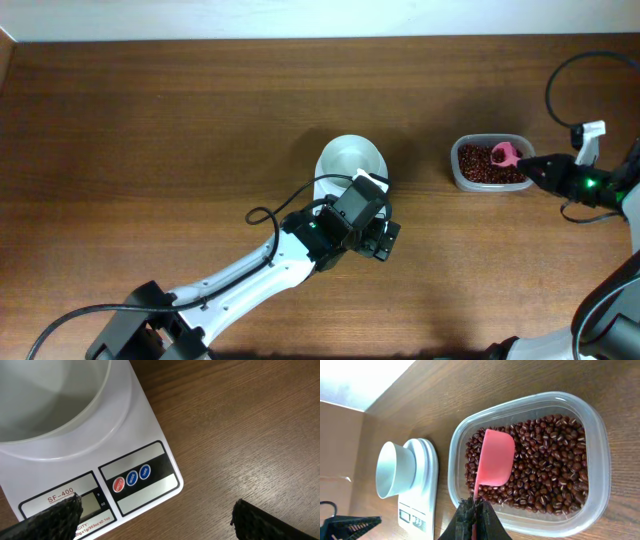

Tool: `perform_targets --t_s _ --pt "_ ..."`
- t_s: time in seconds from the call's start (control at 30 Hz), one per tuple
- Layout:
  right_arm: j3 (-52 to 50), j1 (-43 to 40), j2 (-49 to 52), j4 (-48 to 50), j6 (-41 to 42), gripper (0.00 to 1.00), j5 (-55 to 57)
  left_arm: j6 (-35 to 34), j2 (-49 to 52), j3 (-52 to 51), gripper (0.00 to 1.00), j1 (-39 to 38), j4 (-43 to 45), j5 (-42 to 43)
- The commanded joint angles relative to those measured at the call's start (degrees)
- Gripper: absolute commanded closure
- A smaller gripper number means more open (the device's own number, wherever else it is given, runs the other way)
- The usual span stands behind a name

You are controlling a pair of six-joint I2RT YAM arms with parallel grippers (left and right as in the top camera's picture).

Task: Scoop and weigh 50g on scale
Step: 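Dip the scoop into the red beans and lift a scoopful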

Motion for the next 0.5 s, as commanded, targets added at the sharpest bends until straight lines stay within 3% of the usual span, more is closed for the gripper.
perform_targets --t_s 0.0,0.47 --pt "-0.8 -0.7 0.3 -0.1 -0.3 0.96 -4.6 0.1 0.4 0.6 0.01 -0.1 -0.1 -0.2" --pt "-0.8 -0.5 0.3 -9.6 -0.6 0.96 -21.7 0.1 0.4 0.6 0.01 -0.1 -0.1 -0.2"
